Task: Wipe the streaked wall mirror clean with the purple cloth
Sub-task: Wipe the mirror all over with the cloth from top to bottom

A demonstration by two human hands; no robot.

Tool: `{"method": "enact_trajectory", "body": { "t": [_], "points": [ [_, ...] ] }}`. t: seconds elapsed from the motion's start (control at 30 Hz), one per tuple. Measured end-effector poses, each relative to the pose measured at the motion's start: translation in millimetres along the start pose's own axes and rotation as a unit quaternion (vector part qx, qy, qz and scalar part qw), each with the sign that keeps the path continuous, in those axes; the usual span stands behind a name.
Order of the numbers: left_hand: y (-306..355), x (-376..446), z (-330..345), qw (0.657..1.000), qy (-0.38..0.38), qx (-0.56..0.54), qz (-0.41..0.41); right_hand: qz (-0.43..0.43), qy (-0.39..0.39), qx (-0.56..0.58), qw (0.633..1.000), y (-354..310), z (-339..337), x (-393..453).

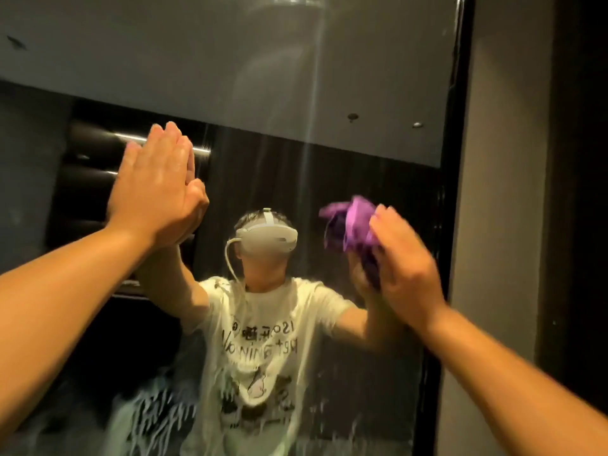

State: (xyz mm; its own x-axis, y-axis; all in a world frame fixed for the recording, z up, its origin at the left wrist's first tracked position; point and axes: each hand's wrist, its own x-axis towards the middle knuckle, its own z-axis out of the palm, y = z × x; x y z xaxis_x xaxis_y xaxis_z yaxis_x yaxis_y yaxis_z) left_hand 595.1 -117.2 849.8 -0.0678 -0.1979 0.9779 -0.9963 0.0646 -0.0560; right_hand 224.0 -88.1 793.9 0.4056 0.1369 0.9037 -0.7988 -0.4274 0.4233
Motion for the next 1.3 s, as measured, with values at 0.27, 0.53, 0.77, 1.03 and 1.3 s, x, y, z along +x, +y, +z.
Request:
{"method": "enact_trajectory", "body": {
  "t": [0.27, 0.53, 0.77, 1.03, 1.3],
  "points": [
    [-3.2, 4.1, 1.2, 1.000, 0.004, -0.008, 0.008, 0.081, -0.012, -0.080, 0.993, -33.4, 61.2, 28.7],
    [-10.0, -1.8, -10.5, 0.997, -0.028, -0.076, 0.018, -0.151, -0.256, 0.018, 0.955, -162.5, 66.9, -158.4],
    [-94.2, -67.4, -39.7, 0.993, -0.045, -0.112, -0.002, -0.021, -0.051, 0.112, 0.992, -182.2, 80.2, 66.5],
    [-245.6, -133.4, -30.2, 0.980, -0.067, -0.033, -0.186, 0.029, -0.053, -0.006, 0.998, -234.6, 182.8, 283.6],
    [-267.8, -165.3, 5.7, 0.976, -0.059, -0.106, -0.182, -0.314, -0.213, -0.033, 0.925, -373.6, 224.6, 59.3]
  ]
}}
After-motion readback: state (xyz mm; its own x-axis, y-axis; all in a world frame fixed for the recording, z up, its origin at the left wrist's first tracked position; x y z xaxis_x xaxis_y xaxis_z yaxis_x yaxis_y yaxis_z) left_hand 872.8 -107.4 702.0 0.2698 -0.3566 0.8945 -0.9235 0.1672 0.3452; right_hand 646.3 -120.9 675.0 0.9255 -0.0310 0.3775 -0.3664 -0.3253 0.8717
